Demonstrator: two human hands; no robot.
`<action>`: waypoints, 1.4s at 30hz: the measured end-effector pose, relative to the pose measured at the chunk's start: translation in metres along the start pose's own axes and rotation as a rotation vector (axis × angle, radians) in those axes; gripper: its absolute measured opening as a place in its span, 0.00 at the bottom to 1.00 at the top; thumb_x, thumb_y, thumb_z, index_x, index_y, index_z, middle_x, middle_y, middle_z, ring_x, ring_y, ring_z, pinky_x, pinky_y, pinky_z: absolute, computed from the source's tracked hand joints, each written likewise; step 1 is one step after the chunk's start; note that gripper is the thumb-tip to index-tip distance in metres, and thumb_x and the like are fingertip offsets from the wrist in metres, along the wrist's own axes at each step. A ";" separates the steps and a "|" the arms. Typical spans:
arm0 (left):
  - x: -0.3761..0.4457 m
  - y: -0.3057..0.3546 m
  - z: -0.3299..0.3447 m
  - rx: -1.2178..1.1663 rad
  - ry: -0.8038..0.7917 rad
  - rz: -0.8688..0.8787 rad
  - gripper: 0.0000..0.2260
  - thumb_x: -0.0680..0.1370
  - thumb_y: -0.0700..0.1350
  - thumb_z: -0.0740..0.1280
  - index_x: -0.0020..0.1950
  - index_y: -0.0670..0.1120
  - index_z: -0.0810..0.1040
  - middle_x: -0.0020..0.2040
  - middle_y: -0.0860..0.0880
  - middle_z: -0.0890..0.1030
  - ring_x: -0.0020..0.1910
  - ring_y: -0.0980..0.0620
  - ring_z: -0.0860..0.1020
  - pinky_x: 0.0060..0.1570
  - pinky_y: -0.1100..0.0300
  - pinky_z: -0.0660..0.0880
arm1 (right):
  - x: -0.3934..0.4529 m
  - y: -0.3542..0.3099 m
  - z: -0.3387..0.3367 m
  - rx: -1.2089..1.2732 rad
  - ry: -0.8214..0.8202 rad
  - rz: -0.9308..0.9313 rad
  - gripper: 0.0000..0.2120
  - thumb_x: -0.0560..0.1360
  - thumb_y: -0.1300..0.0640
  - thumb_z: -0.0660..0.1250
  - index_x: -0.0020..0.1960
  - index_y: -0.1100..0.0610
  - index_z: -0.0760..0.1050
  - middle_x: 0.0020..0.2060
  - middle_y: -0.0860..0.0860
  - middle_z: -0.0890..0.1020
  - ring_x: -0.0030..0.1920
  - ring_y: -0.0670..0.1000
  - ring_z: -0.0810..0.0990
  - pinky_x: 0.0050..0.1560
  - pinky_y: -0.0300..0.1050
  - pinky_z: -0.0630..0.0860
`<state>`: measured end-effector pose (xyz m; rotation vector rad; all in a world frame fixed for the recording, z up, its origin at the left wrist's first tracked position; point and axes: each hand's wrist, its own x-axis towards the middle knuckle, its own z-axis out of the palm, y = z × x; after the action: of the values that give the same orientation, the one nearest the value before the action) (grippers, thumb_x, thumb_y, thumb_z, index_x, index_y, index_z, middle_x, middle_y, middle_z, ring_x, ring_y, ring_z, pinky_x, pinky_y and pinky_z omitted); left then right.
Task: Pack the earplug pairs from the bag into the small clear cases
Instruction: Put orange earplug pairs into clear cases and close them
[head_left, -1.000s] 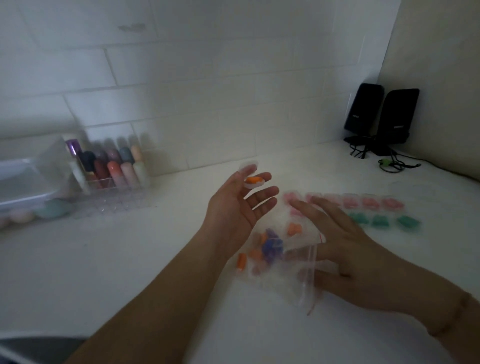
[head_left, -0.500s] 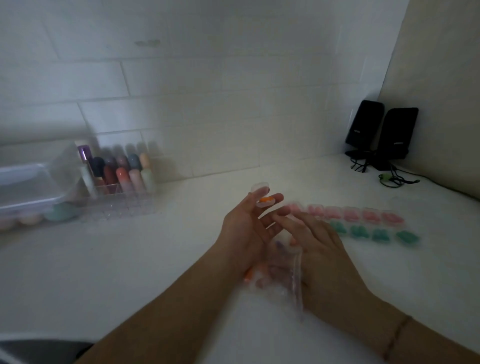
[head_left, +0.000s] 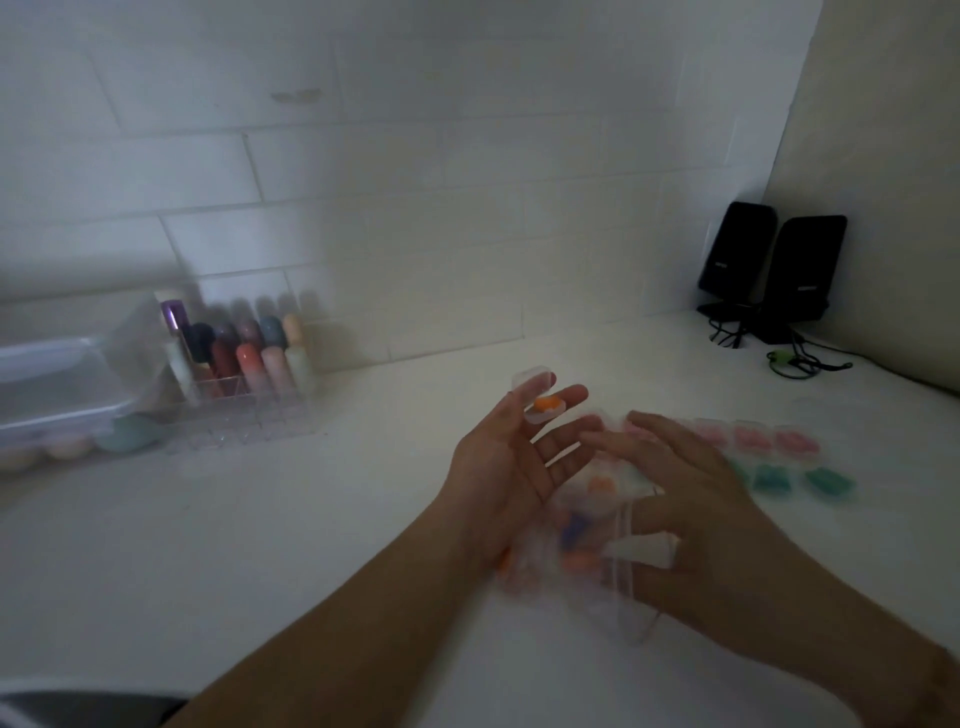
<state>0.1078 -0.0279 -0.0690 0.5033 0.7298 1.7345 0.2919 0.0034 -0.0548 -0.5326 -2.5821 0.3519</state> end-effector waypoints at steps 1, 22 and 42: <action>0.000 0.001 0.000 0.008 -0.016 0.002 0.16 0.73 0.47 0.68 0.60 0.43 0.76 0.59 0.40 0.81 0.50 0.41 0.82 0.49 0.50 0.80 | -0.002 0.002 -0.012 -0.002 -0.051 -0.008 0.16 0.65 0.28 0.63 0.44 0.35 0.81 0.69 0.31 0.67 0.75 0.46 0.59 0.70 0.55 0.61; -0.020 -0.009 0.016 0.209 -0.382 -0.006 0.18 0.84 0.46 0.51 0.61 0.45 0.79 0.60 0.44 0.81 0.55 0.45 0.81 0.57 0.50 0.78 | -0.002 0.004 -0.028 0.341 0.482 -0.035 0.07 0.74 0.53 0.71 0.50 0.42 0.80 0.44 0.38 0.84 0.42 0.44 0.82 0.43 0.31 0.76; -0.027 -0.004 0.022 0.212 -0.442 -0.225 0.24 0.77 0.55 0.61 0.66 0.41 0.74 0.63 0.35 0.76 0.59 0.37 0.77 0.51 0.54 0.81 | -0.001 0.008 -0.023 0.111 0.369 -0.058 0.05 0.69 0.53 0.73 0.45 0.48 0.84 0.41 0.40 0.81 0.43 0.42 0.79 0.43 0.28 0.67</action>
<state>0.1326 -0.0481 -0.0557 0.8826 0.6246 1.2816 0.3063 0.0135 -0.0382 -0.4355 -2.2037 0.3387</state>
